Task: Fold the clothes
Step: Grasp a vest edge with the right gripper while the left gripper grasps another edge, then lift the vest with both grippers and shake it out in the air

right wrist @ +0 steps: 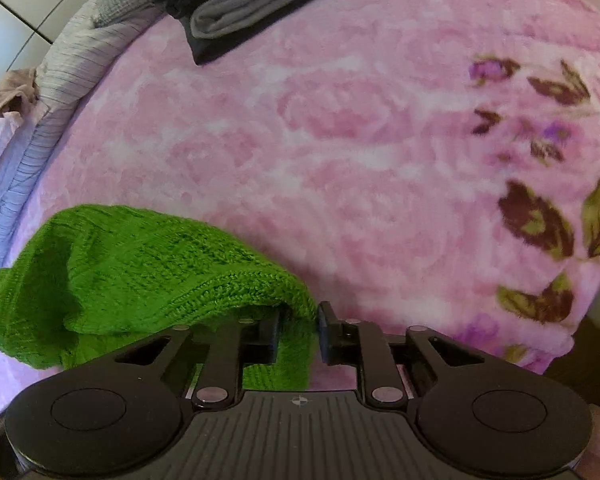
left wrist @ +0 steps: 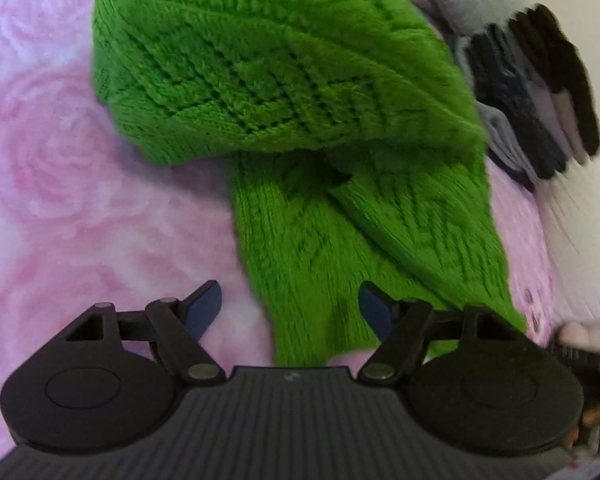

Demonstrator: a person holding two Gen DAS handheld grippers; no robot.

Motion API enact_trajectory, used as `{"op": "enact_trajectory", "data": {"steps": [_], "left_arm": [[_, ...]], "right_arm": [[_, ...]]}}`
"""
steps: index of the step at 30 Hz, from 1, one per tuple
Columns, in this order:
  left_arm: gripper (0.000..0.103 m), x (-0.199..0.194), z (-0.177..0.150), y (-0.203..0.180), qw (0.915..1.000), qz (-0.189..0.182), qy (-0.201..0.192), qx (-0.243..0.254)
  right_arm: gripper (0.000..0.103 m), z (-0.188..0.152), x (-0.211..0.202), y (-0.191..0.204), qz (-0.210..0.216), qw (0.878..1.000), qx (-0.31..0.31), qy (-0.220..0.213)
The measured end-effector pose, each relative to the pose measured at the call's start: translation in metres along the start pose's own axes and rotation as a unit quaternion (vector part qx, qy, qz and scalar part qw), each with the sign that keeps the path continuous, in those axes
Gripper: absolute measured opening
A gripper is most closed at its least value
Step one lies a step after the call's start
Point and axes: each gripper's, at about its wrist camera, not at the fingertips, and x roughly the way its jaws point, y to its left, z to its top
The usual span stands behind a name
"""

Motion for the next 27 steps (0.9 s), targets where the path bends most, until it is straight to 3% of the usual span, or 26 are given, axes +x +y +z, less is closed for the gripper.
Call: {"op": "enact_trajectory", "data": {"steps": [1,4,5,6,7,13,17,23,27], "left_arm": [[0.067,0.002,0.001,-0.002,0.9999,-0.003,-0.012,-0.001],[0.016,0.009,0.005,-0.009,0.9998,-0.008,-0.02,-0.005],[0.011,0.012,0.007,-0.008,0.9997,-0.014,-0.014,-0.012],[0.011,0.009,0.008,-0.007,0.9995,-0.018,-0.016,-0.019],[0.01,0.005,0.008,-0.007,0.9993,-0.023,-0.021,-0.02],[0.007,-0.068,0.007,-0.004,0.9968,-0.028,-0.072,0.021],[0.004,-0.15,0.008,0.017,0.9938,-0.008,-0.106,0.03],[0.003,-0.299,0.026,0.038,0.9808,0.024,-0.191,0.029],[0.003,-0.376,0.045,0.052,0.97,0.031,-0.24,0.024]], "right_arm": [[0.023,-0.001,0.006,-0.002,-0.002,1.0,0.002,0.003],[0.024,-0.005,0.018,-0.004,0.013,1.0,0.013,0.015],[0.024,-0.007,0.02,-0.003,0.019,1.0,0.014,0.015],[0.022,-0.008,0.021,0.0,0.027,0.999,0.008,0.017],[0.006,-0.008,0.021,0.005,0.032,0.999,0.0,0.018],[0.003,-0.012,-0.014,0.028,0.095,0.994,-0.047,0.025],[0.003,-0.027,-0.061,0.057,0.183,0.98,-0.073,0.041],[0.003,-0.053,-0.127,0.139,0.307,0.937,-0.147,0.078],[0.003,-0.061,-0.172,0.208,0.401,0.895,-0.188,0.051]]}}
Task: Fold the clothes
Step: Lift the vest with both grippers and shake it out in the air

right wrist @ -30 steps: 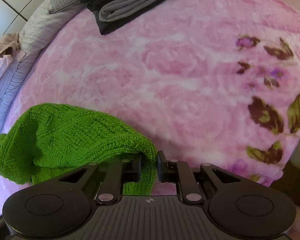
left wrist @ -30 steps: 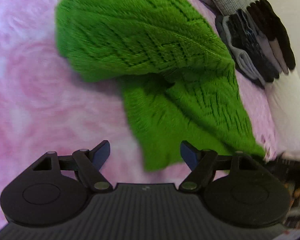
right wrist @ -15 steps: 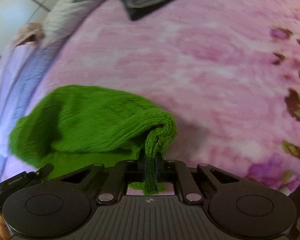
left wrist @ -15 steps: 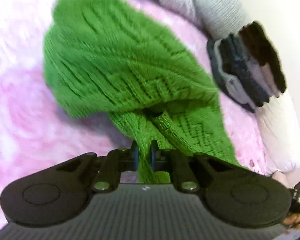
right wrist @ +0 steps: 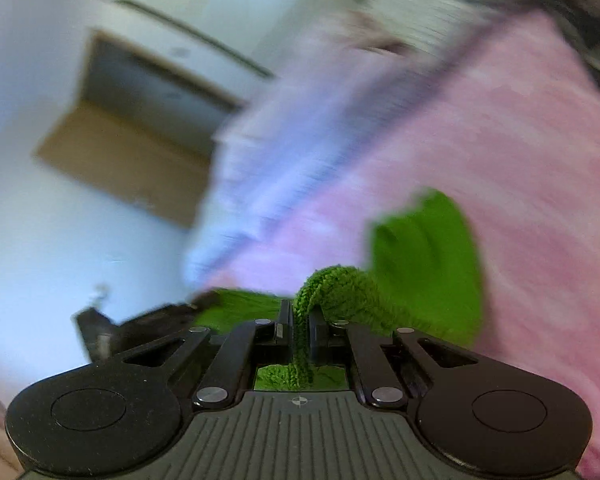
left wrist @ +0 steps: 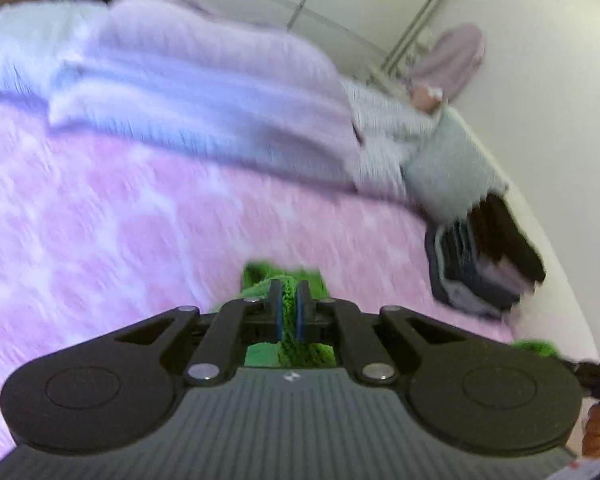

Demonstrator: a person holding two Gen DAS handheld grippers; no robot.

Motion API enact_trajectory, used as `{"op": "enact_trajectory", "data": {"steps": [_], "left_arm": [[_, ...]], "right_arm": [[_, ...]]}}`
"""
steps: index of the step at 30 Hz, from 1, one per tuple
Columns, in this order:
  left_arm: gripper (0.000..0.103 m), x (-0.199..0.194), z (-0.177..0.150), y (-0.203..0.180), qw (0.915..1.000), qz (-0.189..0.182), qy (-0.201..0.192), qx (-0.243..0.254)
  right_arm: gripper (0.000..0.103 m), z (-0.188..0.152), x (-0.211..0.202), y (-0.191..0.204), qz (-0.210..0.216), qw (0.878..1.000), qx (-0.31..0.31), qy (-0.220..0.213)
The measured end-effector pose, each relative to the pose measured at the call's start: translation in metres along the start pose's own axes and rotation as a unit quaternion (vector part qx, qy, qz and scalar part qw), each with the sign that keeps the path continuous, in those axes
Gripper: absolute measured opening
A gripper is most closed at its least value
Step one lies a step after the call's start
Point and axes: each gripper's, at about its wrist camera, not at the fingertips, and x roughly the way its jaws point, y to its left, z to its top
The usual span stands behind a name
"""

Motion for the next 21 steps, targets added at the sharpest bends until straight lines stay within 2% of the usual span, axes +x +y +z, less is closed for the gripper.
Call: {"op": "enact_trajectory", "data": {"steps": [4,7,11,14,16,18,21], "left_arm": [[0.003,-0.03,0.059,0.022,0.9984,-0.002,-0.056,0.007],[0.003,-0.033,0.109,0.039,0.9961,-0.005,-0.087,0.008],[0.003,-0.04,0.172,0.043,0.9904,-0.004,-0.136,0.022],[0.003,-0.064,0.205,0.032,0.9814,-0.011,-0.186,0.046],[0.003,-0.085,0.213,0.025,0.9734,-0.014,-0.219,0.066],[0.003,-0.107,0.208,0.021,0.9666,-0.014,-0.243,0.079],[0.003,-0.134,0.176,0.023,0.9655,-0.007,-0.244,0.091]], "right_arm": [[0.003,0.038,0.031,0.072,0.045,0.995,-0.075,-0.043],[0.003,0.08,0.073,0.121,0.031,0.989,-0.117,-0.087],[0.002,0.137,0.122,0.155,0.017,0.984,-0.101,-0.144],[0.002,0.164,0.128,0.183,0.036,0.974,-0.108,-0.196],[0.002,0.171,0.117,0.197,0.057,0.965,-0.121,-0.225],[0.002,0.163,0.105,0.203,0.082,0.958,-0.128,-0.242],[0.002,0.133,0.085,0.188,0.084,0.96,-0.116,-0.242]]}}
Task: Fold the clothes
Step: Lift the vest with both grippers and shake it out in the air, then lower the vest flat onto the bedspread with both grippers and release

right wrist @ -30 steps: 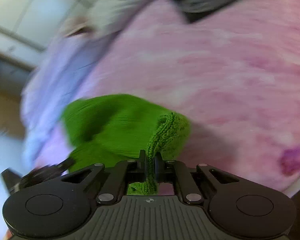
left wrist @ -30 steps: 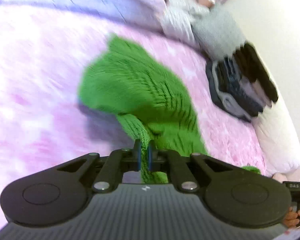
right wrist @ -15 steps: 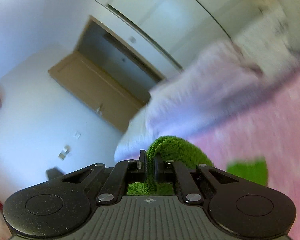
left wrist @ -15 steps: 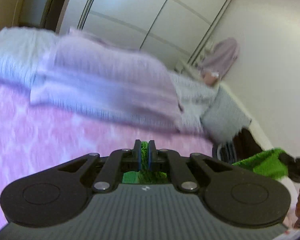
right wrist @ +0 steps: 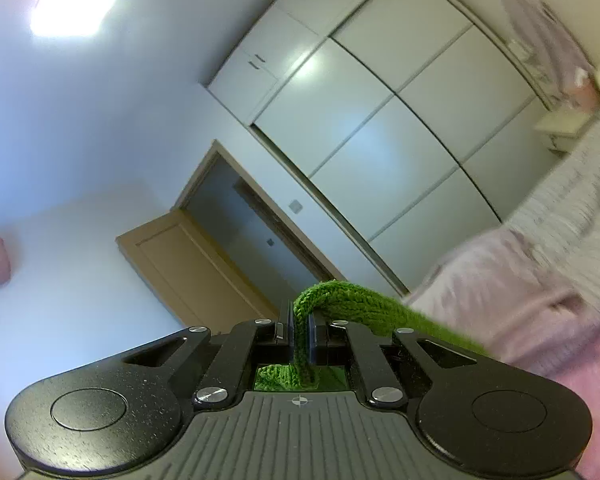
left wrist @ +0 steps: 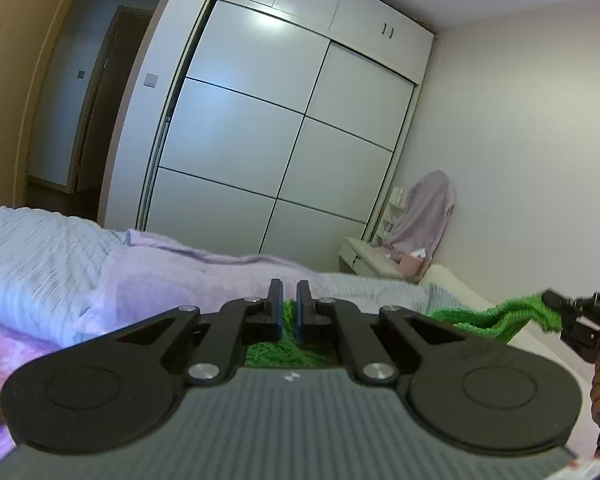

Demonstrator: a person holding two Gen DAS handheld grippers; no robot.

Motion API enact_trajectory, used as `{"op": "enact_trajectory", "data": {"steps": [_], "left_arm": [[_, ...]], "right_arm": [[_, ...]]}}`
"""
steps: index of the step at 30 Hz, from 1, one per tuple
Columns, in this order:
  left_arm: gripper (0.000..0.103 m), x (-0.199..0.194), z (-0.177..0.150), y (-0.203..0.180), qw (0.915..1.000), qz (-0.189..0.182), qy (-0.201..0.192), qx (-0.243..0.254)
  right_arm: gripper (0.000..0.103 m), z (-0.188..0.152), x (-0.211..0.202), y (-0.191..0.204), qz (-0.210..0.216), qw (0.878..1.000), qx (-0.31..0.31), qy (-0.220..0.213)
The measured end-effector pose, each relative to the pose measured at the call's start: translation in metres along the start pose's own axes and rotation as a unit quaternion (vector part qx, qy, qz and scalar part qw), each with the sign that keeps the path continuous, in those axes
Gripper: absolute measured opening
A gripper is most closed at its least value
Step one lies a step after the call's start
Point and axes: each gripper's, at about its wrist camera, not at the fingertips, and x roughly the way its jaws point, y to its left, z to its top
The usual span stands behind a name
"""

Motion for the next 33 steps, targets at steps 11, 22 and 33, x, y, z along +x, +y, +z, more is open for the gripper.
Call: {"op": "enact_trajectory", "data": {"steps": [11,22,33], "left_arm": [[0.01,-0.088,-0.238,0.057,0.9122,0.2,0.344,-0.099],[0.028,-0.043,-0.362,0.081,0.8932,0.184,0.379,-0.156],[0.033,0.025,-0.427,0.141,0.8755,0.152,0.389,-0.243]], "right_arm": [[0.007,-0.222,-0.133,-0.143,-0.29,0.861,0.135,0.395],[0.048,-0.297,-0.142,-0.215,-0.357,0.845,0.097,0.386],[0.048,-0.39,-0.131,-0.247,-0.327,0.86,0.24,0.31]]}}
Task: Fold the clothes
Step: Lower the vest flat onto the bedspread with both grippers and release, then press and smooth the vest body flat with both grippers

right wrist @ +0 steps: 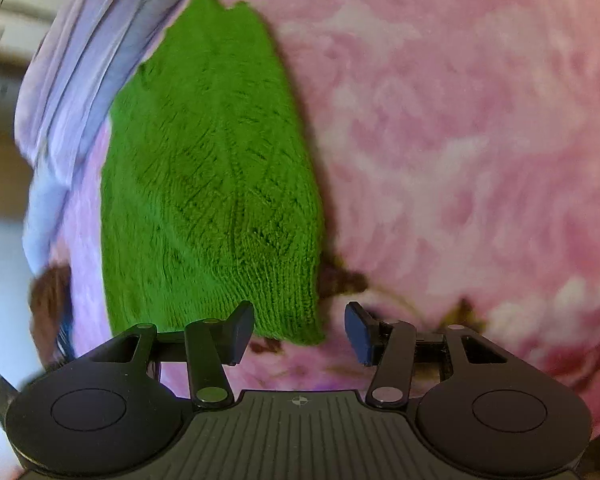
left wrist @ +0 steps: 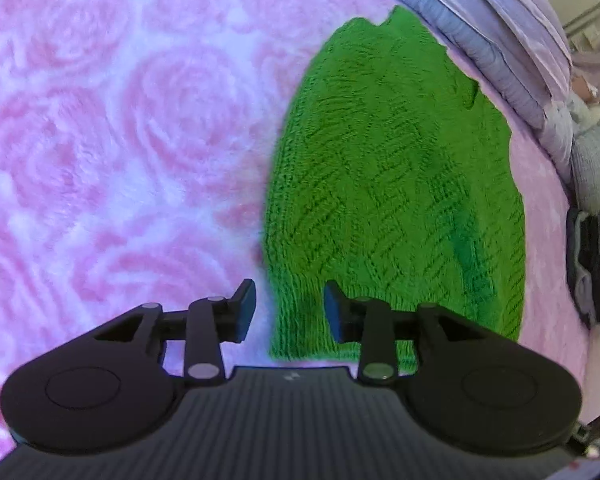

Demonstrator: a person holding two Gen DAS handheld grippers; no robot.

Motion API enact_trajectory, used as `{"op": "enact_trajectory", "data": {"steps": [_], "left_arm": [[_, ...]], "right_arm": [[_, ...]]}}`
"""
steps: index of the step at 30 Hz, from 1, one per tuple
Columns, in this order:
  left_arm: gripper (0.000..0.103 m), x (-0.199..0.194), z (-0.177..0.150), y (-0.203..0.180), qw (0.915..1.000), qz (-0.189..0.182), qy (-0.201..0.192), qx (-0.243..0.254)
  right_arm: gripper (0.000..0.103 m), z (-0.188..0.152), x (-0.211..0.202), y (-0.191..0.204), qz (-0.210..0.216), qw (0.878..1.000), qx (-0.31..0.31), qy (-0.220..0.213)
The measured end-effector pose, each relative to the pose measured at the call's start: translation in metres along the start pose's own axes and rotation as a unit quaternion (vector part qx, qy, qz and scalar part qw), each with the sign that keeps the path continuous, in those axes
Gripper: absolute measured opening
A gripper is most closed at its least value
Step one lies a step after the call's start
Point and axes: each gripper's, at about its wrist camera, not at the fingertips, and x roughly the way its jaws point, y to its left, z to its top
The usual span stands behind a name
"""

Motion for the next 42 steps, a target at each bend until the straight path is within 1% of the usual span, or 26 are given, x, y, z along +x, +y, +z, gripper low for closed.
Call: {"op": "enact_trajectory", "data": {"steps": [4,5,6,7,8,10,14,17,18,19,20,21,22,23,24,25,26,27,28,30,31,33,37,38,40,42], "left_arm": [[0.033,0.023,0.003,0.006,0.999,-0.026,0.025,-0.027],[0.031,0.025,0.002,0.005,0.9989,-0.03,0.025,-0.025],[0.029,0.028,0.002,0.003,0.999,-0.032,0.025,-0.02],[0.012,0.029,0.002,0.001,0.999,-0.035,0.025,-0.015],[0.008,0.03,0.002,0.001,0.999,-0.035,0.024,-0.013],[0.005,0.021,0.0,0.002,0.9991,-0.04,0.015,-0.003],[0.004,-0.026,-0.016,-0.005,0.9976,-0.052,-0.011,0.044],[0.004,-0.053,-0.043,-0.021,0.9945,-0.052,0.001,0.091],[0.004,-0.056,-0.055,-0.027,0.9929,-0.049,0.01,0.108],[0.005,-0.056,-0.068,-0.031,0.9918,-0.043,0.02,0.119],[0.006,-0.05,-0.084,-0.033,0.9899,-0.026,0.033,0.136],[0.006,-0.042,-0.095,-0.032,0.9887,-0.005,0.044,0.143],[0.007,-0.032,-0.104,-0.031,0.9868,0.026,0.055,0.15],[0.008,-0.027,-0.11,-0.03,0.9853,0.046,0.062,0.152],[0.01,-0.027,-0.111,-0.029,0.986,0.052,0.059,0.147],[0.014,-0.031,-0.11,-0.03,0.9865,0.057,0.054,0.144],[0.016,-0.037,-0.106,-0.032,0.9856,0.067,0.046,0.148],[0.016,-0.043,-0.104,-0.036,0.9834,0.077,0.036,0.16],[0.015,-0.049,-0.101,-0.041,0.9792,0.094,0.021,0.179],[0.015,-0.062,-0.09,-0.053,0.9696,0.114,-0.009,0.216],[0.015,-0.064,-0.085,-0.06,0.9674,0.115,-0.02,0.225],[0.016,-0.059,-0.07,-0.076,0.9652,0.096,-0.042,0.24],[0.017,-0.027,-0.05,-0.114,0.9549,0.065,-0.064,0.283],[0.017,-0.015,-0.045,-0.124,0.9537,0.066,-0.065,0.286],[0.017,0.008,-0.043,-0.134,0.9548,0.059,-0.057,0.286],[0.017,0.028,-0.046,-0.138,0.9553,0.065,-0.044,0.285]], "right_arm": [[0.047,-0.005,0.01,-0.012,0.04,0.996,0.076,-0.036],[0.043,-0.005,0.014,-0.014,0.052,0.994,0.091,-0.04],[0.033,-0.004,0.018,-0.013,0.055,0.992,0.101,-0.043],[0.003,-0.003,0.021,-0.011,0.053,0.993,0.101,-0.04],[0.004,-0.001,0.025,-0.01,0.045,0.993,0.101,-0.029],[0.003,0.004,0.021,-0.007,0.042,0.994,0.097,-0.026],[0.002,0.019,-0.018,-0.004,0.048,0.997,0.05,-0.021],[0.002,0.023,-0.052,-0.001,0.034,0.999,0.005,-0.027],[0.002,0.023,-0.062,-0.003,0.02,0.999,-0.006,-0.027],[0.002,0.02,-0.068,-0.004,-0.002,1.0,-0.019,-0.024],[0.002,0.017,-0.067,-0.006,-0.026,0.999,-0.027,-0.018],[0.003,0.013,-0.063,-0.013,-0.055,0.998,-0.03,-0.003],[0.003,0.009,-0.054,-0.017,-0.071,0.997,-0.032,0.018],[0.004,0.005,-0.045,-0.021,-0.09,0.994,-0.037,0.045],[0.008,0.003,-0.038,-0.021,-0.128,0.989,-0.048,0.059],[0.017,0.002,-0.035,-0.017,-0.159,0.983,-0.063,0.06],[0.028,0.002,-0.034,-0.01,-0.186,0.977,-0.083,0.057],[0.032,0.003,-0.036,-0.001,-0.216,0.97,-0.102,0.046],[0.032,0.004,-0.039,0.013,-0.247,0.96,-0.131,0.019],[0.033,0.005,-0.044,0.039,-0.26,0.943,-0.206,-0.028],[0.033,0.006,-0.043,0.057,-0.251,0.935,-0.246,-0.049],[0.033,0.006,-0.033,0.09,-0.2,0.925,-0.314,-0.071],[0.033,-0.005,0.011,0.15,-0.107,0.896,-0.427,-0.063],[0.033,-0.011,0.026,0.164,-0.092,0.885,-0.454,-0.058],[0.032,-0.02,0.054,0.179,-0.083,0.865,-0.492,-0.053],[0.03,-0.023,0.082,0.184,-0.093,0.854,-0.511,-0.042]]}}
